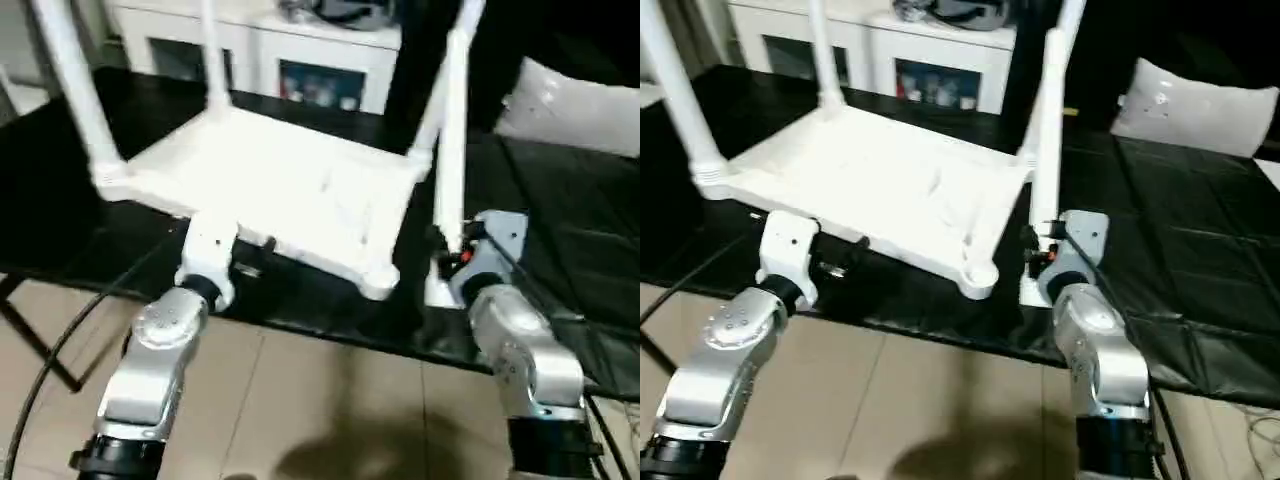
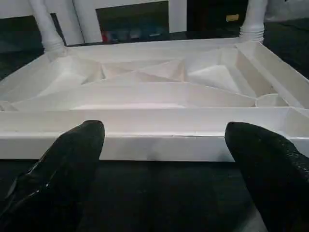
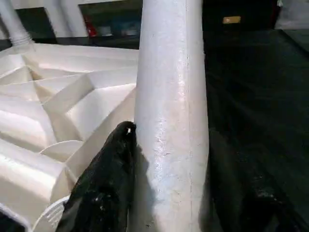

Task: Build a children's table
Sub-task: Move to table

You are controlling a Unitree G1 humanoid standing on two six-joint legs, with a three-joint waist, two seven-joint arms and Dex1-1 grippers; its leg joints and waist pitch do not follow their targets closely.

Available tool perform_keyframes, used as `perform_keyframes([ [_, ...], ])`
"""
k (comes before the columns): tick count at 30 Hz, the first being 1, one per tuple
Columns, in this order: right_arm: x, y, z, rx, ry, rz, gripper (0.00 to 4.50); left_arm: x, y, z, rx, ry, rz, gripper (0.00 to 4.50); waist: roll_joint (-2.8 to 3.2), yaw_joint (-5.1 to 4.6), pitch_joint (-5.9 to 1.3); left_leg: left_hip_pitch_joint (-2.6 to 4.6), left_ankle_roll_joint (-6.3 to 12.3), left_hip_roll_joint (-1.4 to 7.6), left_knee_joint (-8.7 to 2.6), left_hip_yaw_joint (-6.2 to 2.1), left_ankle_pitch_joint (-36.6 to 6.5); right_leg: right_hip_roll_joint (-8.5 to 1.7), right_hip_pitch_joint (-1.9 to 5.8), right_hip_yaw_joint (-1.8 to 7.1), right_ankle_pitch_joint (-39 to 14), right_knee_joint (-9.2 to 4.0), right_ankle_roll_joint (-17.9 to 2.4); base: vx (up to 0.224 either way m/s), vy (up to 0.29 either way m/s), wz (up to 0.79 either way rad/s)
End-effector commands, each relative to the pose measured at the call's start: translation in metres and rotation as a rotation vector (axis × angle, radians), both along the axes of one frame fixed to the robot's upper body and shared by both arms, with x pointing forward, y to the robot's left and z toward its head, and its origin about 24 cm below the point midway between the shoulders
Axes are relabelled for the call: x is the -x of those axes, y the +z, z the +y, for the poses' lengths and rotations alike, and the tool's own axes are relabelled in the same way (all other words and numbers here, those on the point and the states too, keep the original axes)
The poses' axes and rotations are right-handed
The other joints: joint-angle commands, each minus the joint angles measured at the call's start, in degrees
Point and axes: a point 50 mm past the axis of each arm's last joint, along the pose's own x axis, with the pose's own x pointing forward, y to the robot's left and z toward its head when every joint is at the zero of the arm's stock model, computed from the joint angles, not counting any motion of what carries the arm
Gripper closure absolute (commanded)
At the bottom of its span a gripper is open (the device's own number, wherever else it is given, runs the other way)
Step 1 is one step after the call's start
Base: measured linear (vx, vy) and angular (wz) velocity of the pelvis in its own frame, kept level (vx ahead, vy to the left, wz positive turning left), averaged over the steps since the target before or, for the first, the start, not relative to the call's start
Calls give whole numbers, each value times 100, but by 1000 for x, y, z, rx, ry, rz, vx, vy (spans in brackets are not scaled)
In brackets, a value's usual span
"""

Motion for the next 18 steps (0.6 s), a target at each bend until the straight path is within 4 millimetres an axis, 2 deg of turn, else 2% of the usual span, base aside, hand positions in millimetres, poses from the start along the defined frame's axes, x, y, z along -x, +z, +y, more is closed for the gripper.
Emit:
perform_keyframes([
  [1, -2, 7, -10, 3, -42, -27, 265, -2, 1, -7, 1, -17, -5, 0, 40, -56, -283, 94, -589, 371, -846, -104, -1987, -49, 57, 52, -1264, -232, -302, 0, 0, 0],
  [3, -3, 7, -9, 8, -35, -28, 265, -2, 1, -7, 2, -17, -5, 0, 7, -51, -317, 5, -390, 369, -812, -43, -1410, -78, 97, 74, -1103, -226, -401, 10, -57, -1],
  [4, -3, 8, -9, 8, -27, -30, 265, -2, 1, -7, 3, -16, -5, 0, 2, -47, -334, -17, -343, 364, -804, -27, -1221, -89, 116, 75, -994, -222, -439, 17, -80, -4],
  [5, -3, 8, -9, 7, -27, -30, 265, -2, 1, -7, 4, -16, -5, 0, -16, -33, -376, -11, -233, 351, -762, 37, -870, -73, 107, 74, -709, -214, -521, 31, -96, -2],
  [6, -3, 8, -8, 6, -23, -31, 265, -2, 1, -7, 4, -16, -5, 0, -24, -28, -392, -14, -160, 352, -749, 65, -638, -78, 115, 78, -475, -197, -579, 31, -96, -2],
  [8, -3, 9, -7, 5, -15, -40, 265, -2, 1, -6, 6, -15, -5, 0, -44, 9, -444, -67, 134, 336, -670, 143, 461, -52, 165, 78, 516, -112, -800, 39, -89, -4],
  [9, -3, 10, -5, 7, -8, -45, 265, -2, 0, -7, 6, -15, -4, 0, -55, 25, -471, -83, 254, 323, -626, 176, 878, -38, 169, 89, 937, -65, -905, 37, -85, -6],
  [11, -3, 10, -4, 7, 0, -48, 265, -2, 0, -7, 5, -15, -4, 0, -56, 36, -449, -124, 363, 339, -616, 206, 1014, -30, 161, 94, 1021, -48, -1003, -4, -89, -5],
  [12, -3, 11, -4, 12, 5, -49, 265, -2, 0, -7, 5, -14, -4, 0, -43, 47, -439, -112, 361, 357, -622, 213, 943, -26, 147, 96, 898, -52, -1028, -11, -88, -5],
  [13, -3, 11, -4, 22, 2, -50, 265, -2, 0, -7, 5, -14, -4, 0, -47, 55, -417, -95, 257, 395, -650, 239, 610, -9, 133, 99, 428, -88, -1020, 0, -75, -5],
  [14, -3, 11, -4, 22, 2, -50, 265, -2, 0, -7, 5, -14, -4, 0, -47, 55, -417, -95, 257, 395, -650, 239, 610, -9, 133, 99, 428, -88, -1020, -12, -60, -3],
  [15, -4, 11, -2, 34, 32, -37, 265, -2, 1, -7, 4, -15, -4, 0, -56, 62, -389, -76, 121, 419, -687, 249, 236, 14, 109, 104, -39, -117, -952, -12, -60, -3],
  [18, -5, 16, 2, 70, 80, -82, 265, -4, 1, -6, -7, -17, -4, 0, -46, 51, -357, -65, -58, 442, -744, 254, -262, 24, 88, 102, -717, -178, -819, 0, 0, 0],
])
